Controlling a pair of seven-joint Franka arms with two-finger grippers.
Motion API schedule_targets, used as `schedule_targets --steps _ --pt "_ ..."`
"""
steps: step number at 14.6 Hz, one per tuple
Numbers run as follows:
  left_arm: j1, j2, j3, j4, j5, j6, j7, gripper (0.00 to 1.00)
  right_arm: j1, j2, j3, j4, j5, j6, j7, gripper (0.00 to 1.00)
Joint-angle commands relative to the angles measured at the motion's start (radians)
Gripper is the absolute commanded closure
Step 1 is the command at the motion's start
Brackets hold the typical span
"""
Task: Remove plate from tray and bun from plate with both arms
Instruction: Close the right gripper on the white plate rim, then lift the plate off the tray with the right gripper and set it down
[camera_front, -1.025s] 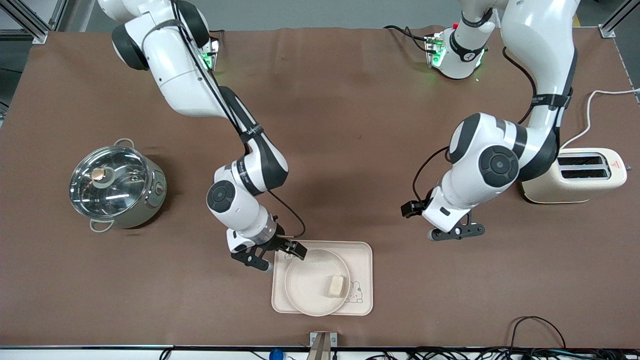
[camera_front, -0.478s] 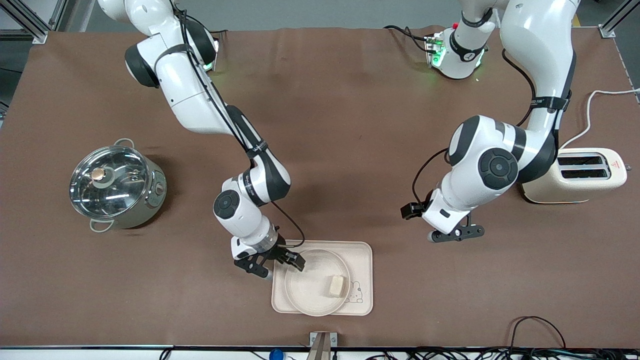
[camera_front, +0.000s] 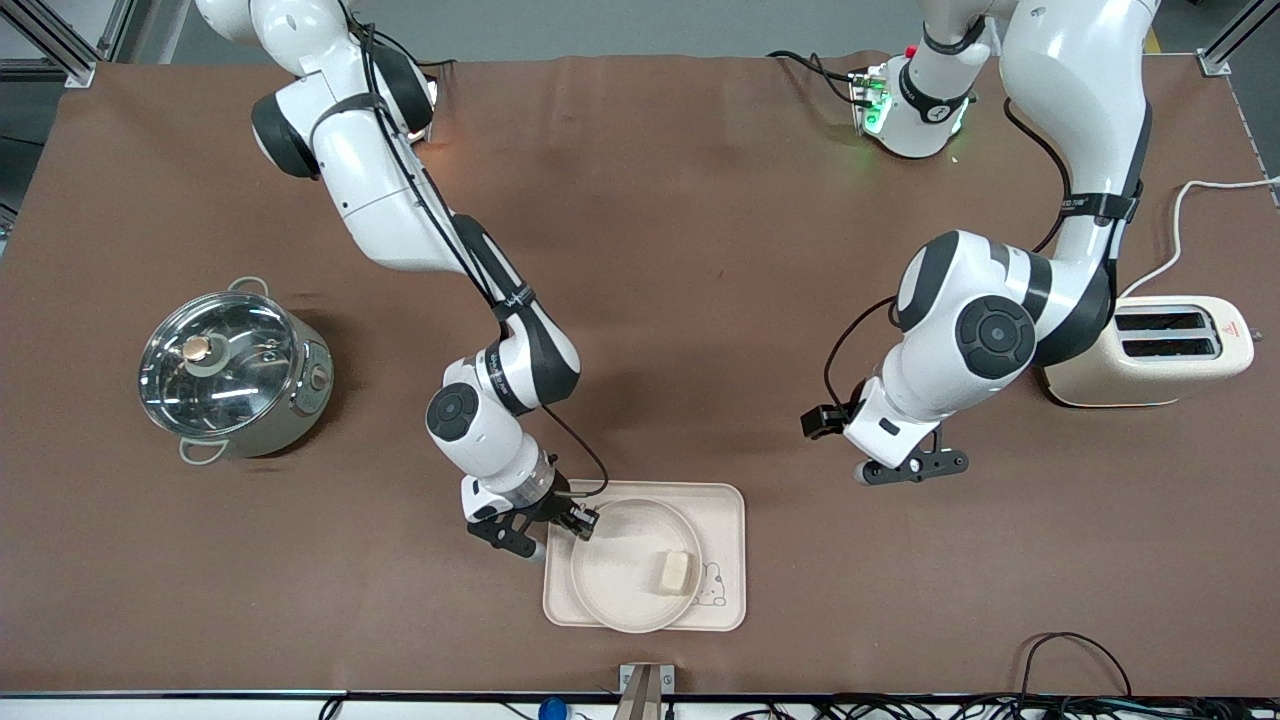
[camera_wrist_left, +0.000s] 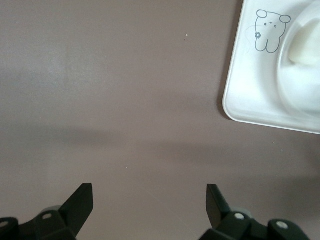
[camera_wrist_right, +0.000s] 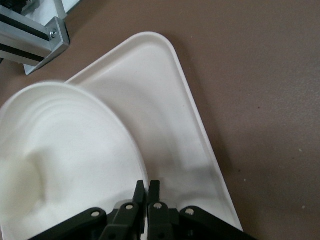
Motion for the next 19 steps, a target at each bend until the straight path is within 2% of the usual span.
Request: schedule_targets --steps 1,4,9,14,19 --pt "-0.006 -0.004 -0.001 0.003 -0.007 -0.001 -0.007 0.0 -0.014 -0.05 0.025 0.017 0.011 -0.038 -0.061 1.0" --pt "-0.008 -0.006 -0.001 0.006 -0.006 -0.001 -0.004 0.0 -0.019 -0.153 0.026 -0.009 0.015 -0.227 -0.121 1.0" --pt "-0.012 -0.004 -0.001 0.003 -0.007 -0.001 -0.03 0.0 0.01 -0.317 0.031 -0.26 0.012 -0.258 -0.159 1.0" --pt "-0.039 0.002 -0.001 -0.027 -0.006 0.029 -0.11 0.0 0.079 -0.365 0.043 -0.409 0.014 -0.281 -0.197 1.0" --pt "-0.039 -0.004 -0.001 -0.056 -0.004 0.057 -0.11 0.0 0.087 -0.369 0.091 -0.474 0.014 -0.243 -0.214 1.0"
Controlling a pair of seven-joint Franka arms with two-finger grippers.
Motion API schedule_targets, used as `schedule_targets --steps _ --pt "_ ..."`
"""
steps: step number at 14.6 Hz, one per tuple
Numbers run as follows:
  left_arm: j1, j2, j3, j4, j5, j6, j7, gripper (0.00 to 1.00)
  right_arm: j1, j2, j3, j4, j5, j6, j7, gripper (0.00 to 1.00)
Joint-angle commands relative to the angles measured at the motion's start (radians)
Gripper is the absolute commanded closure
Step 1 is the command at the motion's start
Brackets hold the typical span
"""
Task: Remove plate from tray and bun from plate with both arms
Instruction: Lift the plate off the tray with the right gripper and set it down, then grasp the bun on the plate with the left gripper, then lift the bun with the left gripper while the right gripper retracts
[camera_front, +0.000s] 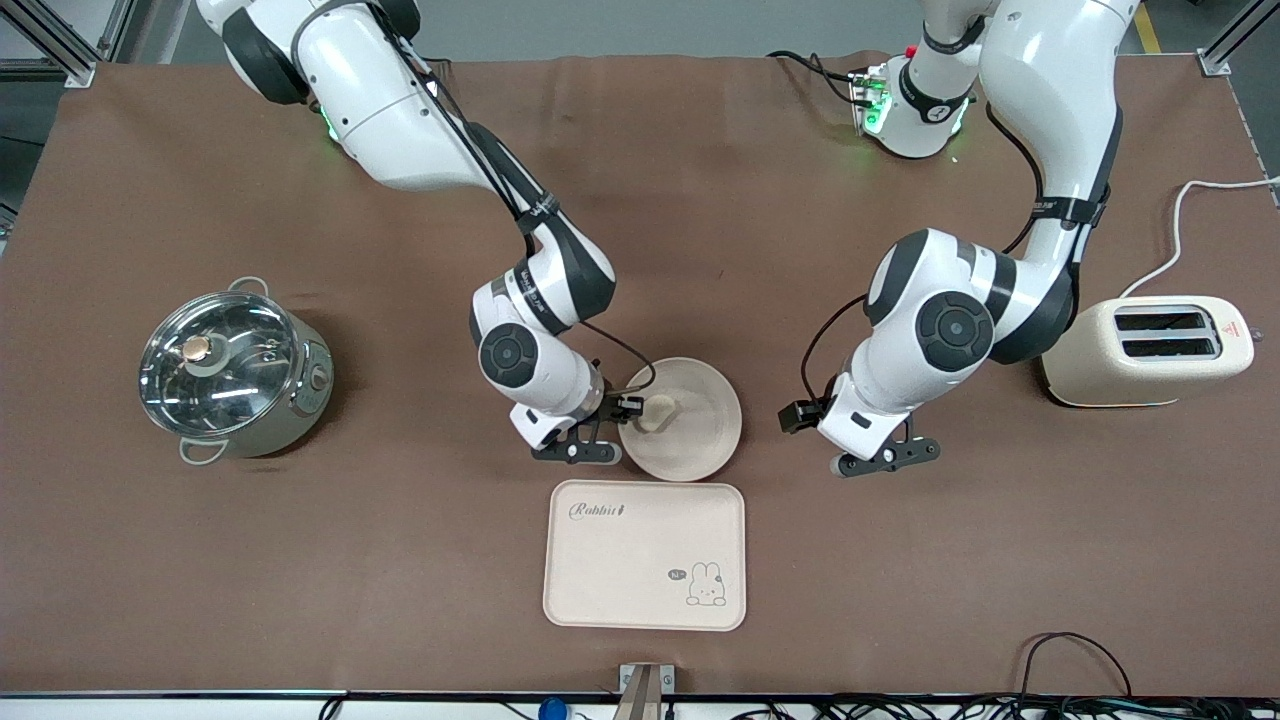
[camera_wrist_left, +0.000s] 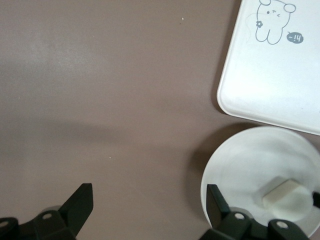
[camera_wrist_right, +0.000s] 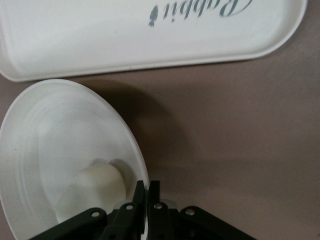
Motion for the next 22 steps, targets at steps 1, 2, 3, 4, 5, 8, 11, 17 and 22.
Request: schedule_targets --steps 1,2,3,4,5,8,11,17,22 --pt "-0.003 -0.011 0.002 -0.015 -0.004 0.016 -0.009 0.0 -0.009 -0.06 0.023 -0.096 0.016 0.028 -0.027 0.98" --pt "-0.008 -0.012 0.002 -0.015 -0.004 0.016 -0.017 0.0 -0.012 -0.06 0.023 -0.097 0.017 0.022 -0.017 0.77" --pt "-0.014 -0.012 0.002 -0.015 -0.002 0.017 -0.044 0.0 -0.022 -0.06 0.023 -0.104 0.017 0.018 -0.017 0.63" --pt "-0.032 -0.011 0.003 -0.014 -0.002 0.022 -0.087 0.0 -0.026 -0.063 0.021 -0.121 0.017 0.018 -0.018 0.52" --pt "-0.063 -0.011 0.003 -0.014 -0.002 0.046 -0.138 0.0 -0.042 -0.073 0.02 -0.127 0.017 0.015 -0.024 0.14" --pt "-0.141 0.024 0.003 -0.015 -0.002 0.141 -0.238 0.0 -0.092 -0.105 0.018 -0.126 0.014 -0.041 -0.034 0.0" --pt "-0.193 0.067 0.005 -0.012 -0.001 0.208 -0.264 0.0 -0.135 -0.175 0.011 -0.129 0.003 -0.06 -0.032 0.0" --pt "-0.25 0.153 0.003 -0.009 0.069 0.312 -0.313 0.0 -0.218 -0.379 -0.132 -0.113 -0.058 -0.309 -0.266 0.0" --pt "-0.299 0.231 0.003 -0.001 0.114 0.468 -0.365 0.0 -0.304 -0.465 -0.183 -0.022 -0.236 -0.487 -0.329 0.0"
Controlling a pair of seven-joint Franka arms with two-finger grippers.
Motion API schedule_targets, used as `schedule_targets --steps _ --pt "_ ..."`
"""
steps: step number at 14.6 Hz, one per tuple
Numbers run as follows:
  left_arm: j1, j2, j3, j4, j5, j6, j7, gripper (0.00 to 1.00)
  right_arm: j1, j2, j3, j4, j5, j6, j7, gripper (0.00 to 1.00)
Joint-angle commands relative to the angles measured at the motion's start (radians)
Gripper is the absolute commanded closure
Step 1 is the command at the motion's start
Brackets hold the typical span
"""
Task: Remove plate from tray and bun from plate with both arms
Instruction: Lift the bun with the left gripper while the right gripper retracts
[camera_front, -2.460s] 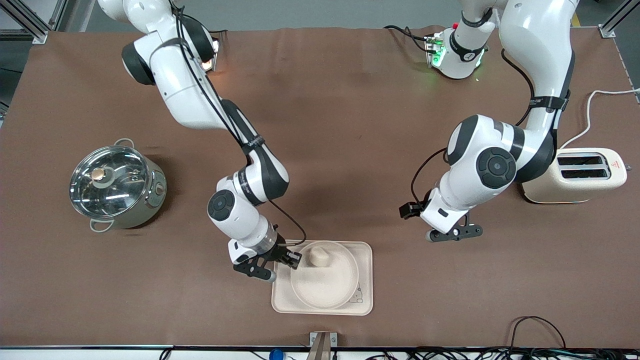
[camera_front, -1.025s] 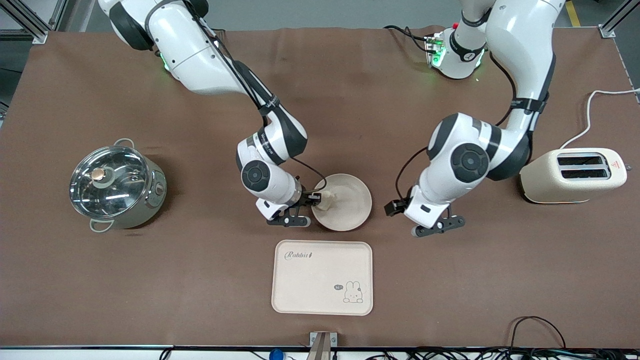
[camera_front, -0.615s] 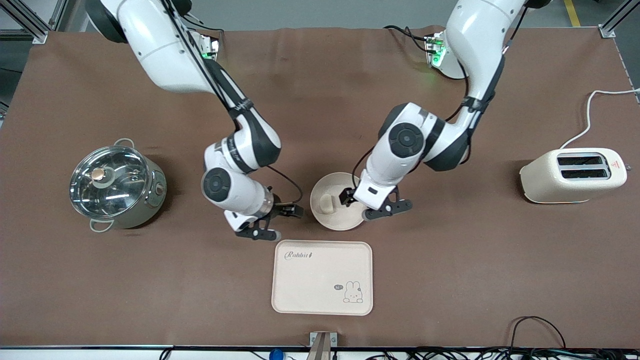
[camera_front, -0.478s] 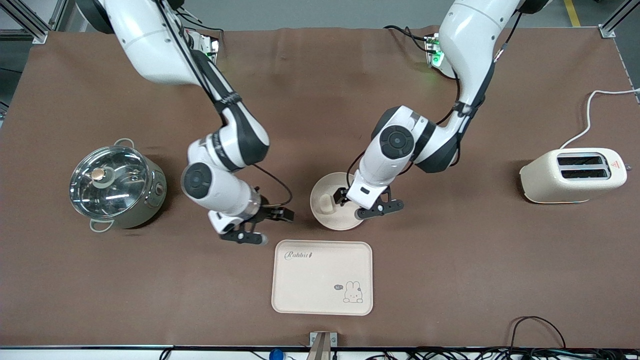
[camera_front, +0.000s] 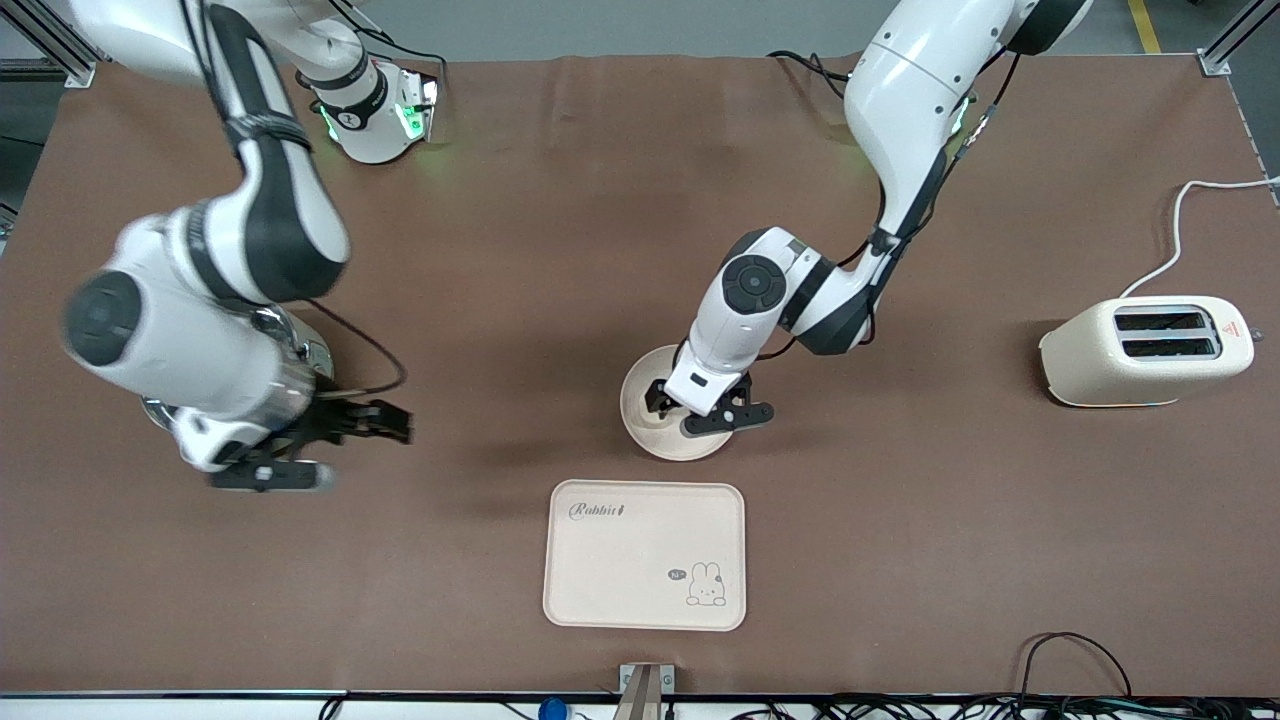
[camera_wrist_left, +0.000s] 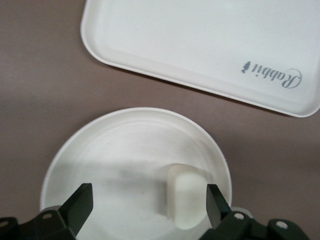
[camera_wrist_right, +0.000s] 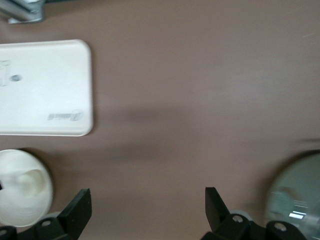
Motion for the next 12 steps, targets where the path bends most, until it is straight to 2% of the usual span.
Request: schedule_targets --steps 1,3,6,7,9,10,12 --pt "-0.034 0.052 0.008 0.013 0.021 0.08 -0.054 0.0 -0.025 -0.049 0.001 0.044 -0.077 -0.1 -0.026 0.0" --pt "-0.044 0.08 0.008 0.015 0.022 0.133 -0.081 0.0 -0.051 -0.106 -0.015 0.042 -0.105 -0.125 -0.029 0.0" --pt "-0.054 0.101 0.01 0.015 0.021 0.146 -0.099 0.0 -0.106 -0.193 -0.019 0.04 -0.117 -0.239 -0.043 0.0" --pt "-0.053 0.102 0.008 0.015 0.021 0.146 -0.105 0.08 -0.133 -0.218 -0.021 0.04 -0.128 -0.261 -0.055 0.0" --pt "-0.053 0.098 0.008 0.015 0.016 0.146 -0.11 0.56 -0.181 -0.25 -0.023 0.041 -0.134 -0.289 -0.127 0.0" --pt "-0.053 0.095 0.008 0.016 0.015 0.146 -0.131 0.73 -0.204 -0.264 -0.023 0.041 -0.132 -0.296 -0.13 0.0" --pt "-0.053 0.091 0.008 0.016 0.019 0.146 -0.145 0.87 -0.227 -0.299 -0.024 0.041 -0.134 -0.364 -0.133 0.0"
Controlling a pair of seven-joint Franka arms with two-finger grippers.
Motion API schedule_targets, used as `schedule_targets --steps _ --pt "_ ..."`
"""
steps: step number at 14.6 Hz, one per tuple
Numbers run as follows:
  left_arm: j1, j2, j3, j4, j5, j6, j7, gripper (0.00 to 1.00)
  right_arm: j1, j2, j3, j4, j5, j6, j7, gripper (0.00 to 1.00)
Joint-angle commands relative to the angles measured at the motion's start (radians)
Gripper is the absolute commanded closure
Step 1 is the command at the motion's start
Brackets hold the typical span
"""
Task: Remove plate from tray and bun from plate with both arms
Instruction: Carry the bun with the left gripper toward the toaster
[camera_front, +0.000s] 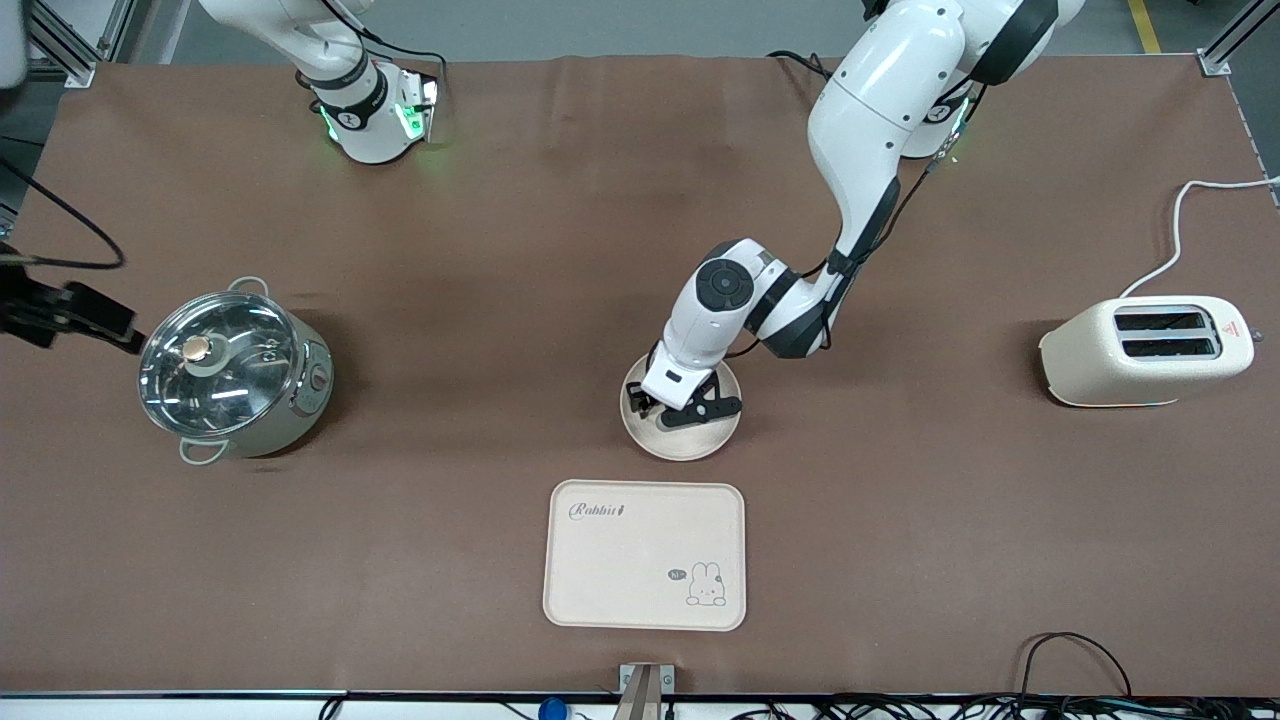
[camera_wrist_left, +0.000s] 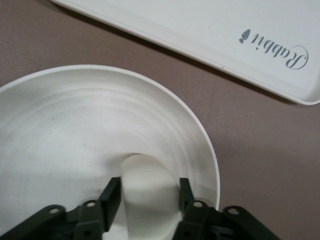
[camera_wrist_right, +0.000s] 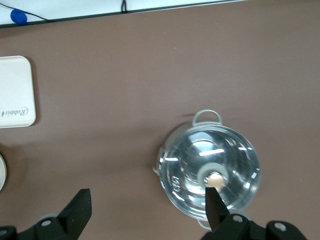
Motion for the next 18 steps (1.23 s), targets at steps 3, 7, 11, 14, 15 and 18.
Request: schedule_targets --steps 3,7,11,14,15,18 --pt "0.019 -0.056 0.014 0.0 0.031 -0.059 -0.001 0.99 -0.024 -0.132 0.018 -0.081 -0.062 -0.09 -0.013 0.0" --pt "0.119 -0.18 0.009 -0.001 0.041 -0.315 0.209 0.99 -0.02 -0.177 0.022 -0.132 -0.082 -0.086 -0.058 0.0" --pt "0.229 -0.274 0.005 -0.127 0.042 -0.39 0.388 0.99 0.0 -0.232 0.028 -0.217 -0.079 -0.034 -0.088 0.0" --pt "0.378 -0.335 -0.047 -0.245 0.039 -0.372 0.519 0.99 0.012 -0.231 0.029 -0.211 -0.074 -0.032 -0.088 0.0" --pt "0.447 -0.335 -0.082 -0.262 0.038 -0.367 0.565 0.98 0.011 -0.231 0.029 -0.21 -0.074 -0.034 -0.088 0.0" --pt "0.64 -0.303 -0.184 -0.284 0.038 -0.358 0.654 0.97 0.008 -0.231 0.025 -0.207 -0.072 -0.046 -0.089 0.0"
